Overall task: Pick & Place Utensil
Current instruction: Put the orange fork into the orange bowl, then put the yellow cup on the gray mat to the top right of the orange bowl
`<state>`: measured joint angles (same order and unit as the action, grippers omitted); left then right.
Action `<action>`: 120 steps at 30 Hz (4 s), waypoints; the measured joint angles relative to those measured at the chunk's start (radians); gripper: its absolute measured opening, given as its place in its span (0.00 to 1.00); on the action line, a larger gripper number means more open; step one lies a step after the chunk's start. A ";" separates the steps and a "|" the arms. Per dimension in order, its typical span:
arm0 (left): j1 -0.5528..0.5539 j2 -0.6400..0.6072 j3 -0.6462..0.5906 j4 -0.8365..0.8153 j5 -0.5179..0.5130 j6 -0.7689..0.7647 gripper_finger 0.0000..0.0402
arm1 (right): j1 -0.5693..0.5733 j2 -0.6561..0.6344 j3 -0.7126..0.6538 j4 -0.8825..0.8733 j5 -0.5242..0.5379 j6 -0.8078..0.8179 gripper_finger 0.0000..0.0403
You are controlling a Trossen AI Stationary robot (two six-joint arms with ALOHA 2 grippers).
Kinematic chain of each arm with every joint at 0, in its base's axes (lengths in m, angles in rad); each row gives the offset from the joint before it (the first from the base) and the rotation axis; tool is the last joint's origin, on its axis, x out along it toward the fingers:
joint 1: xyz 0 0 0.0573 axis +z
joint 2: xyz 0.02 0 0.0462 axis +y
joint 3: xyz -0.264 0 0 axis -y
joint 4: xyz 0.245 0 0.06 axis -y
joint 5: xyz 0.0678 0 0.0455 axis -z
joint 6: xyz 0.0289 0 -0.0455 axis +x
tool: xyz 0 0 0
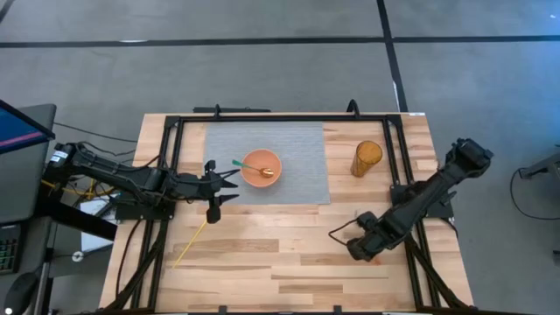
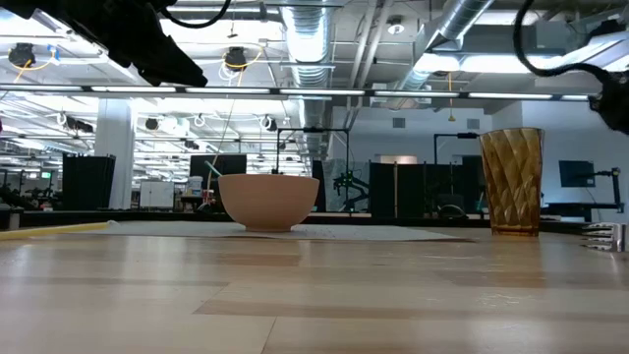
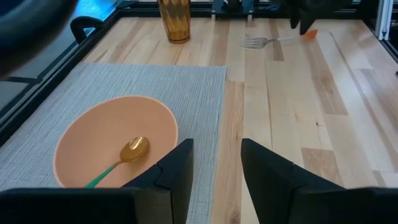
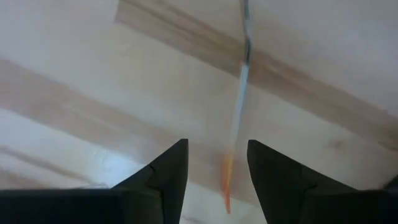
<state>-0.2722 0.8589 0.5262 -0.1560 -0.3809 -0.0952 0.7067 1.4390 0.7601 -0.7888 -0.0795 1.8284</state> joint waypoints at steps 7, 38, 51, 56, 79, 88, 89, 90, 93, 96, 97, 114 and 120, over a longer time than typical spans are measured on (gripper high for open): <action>0.000 0.000 0.000 0.000 0.000 -0.038 0.34 | -0.029 0.071 0.000 -0.010 0.000 -0.025 0.39; 0.002 0.000 0.001 0.008 0.000 -0.064 0.34 | -0.117 0.091 0.364 -0.142 0.586 -0.763 0.01; 0.002 0.000 0.002 0.023 0.000 -0.060 0.34 | -0.437 0.233 0.701 -0.060 0.985 -2.075 0.01; 0.002 0.000 0.002 0.027 0.000 -0.060 0.34 | -0.576 0.279 0.705 0.087 1.002 -2.526 0.02; 0.002 0.000 0.002 0.034 0.000 -0.070 0.34 | -0.690 0.493 0.705 0.345 1.282 -3.277 0.01; 0.002 0.000 0.002 0.036 0.000 -0.070 0.34 | -0.688 0.493 0.705 0.381 1.282 -3.265 0.16; 0.002 0.000 0.002 0.038 0.000 -0.070 0.34 | -0.688 0.493 0.705 0.383 1.282 -3.258 0.18; 0.002 0.000 0.002 0.039 0.000 -0.071 0.34 | -0.688 0.493 0.705 0.386 1.283 -3.248 0.20; 0.002 0.000 0.002 0.044 0.000 -0.070 0.34 | -0.688 0.493 0.705 0.397 1.285 -3.200 0.26; 0.002 0.000 0.002 0.049 0.000 -0.070 0.34 | -0.677 0.493 0.705 0.403 1.306 -3.102 0.31; 0.002 0.000 0.002 0.049 0.000 -0.071 0.34 | -0.672 0.493 0.705 0.403 1.331 -3.074 0.32; 0.005 0.000 0.002 0.200 0.000 0.101 0.34 | -0.562 0.337 0.705 0.064 1.318 -2.388 0.29; 0.005 0.000 0.002 0.236 0.000 0.165 0.34 | -0.580 0.157 0.707 -0.372 1.135 -1.798 0.26</action>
<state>-0.2672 0.8593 0.5278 0.0795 -0.3809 0.0697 0.1266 1.5965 1.4670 -1.1606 1.0552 0.0307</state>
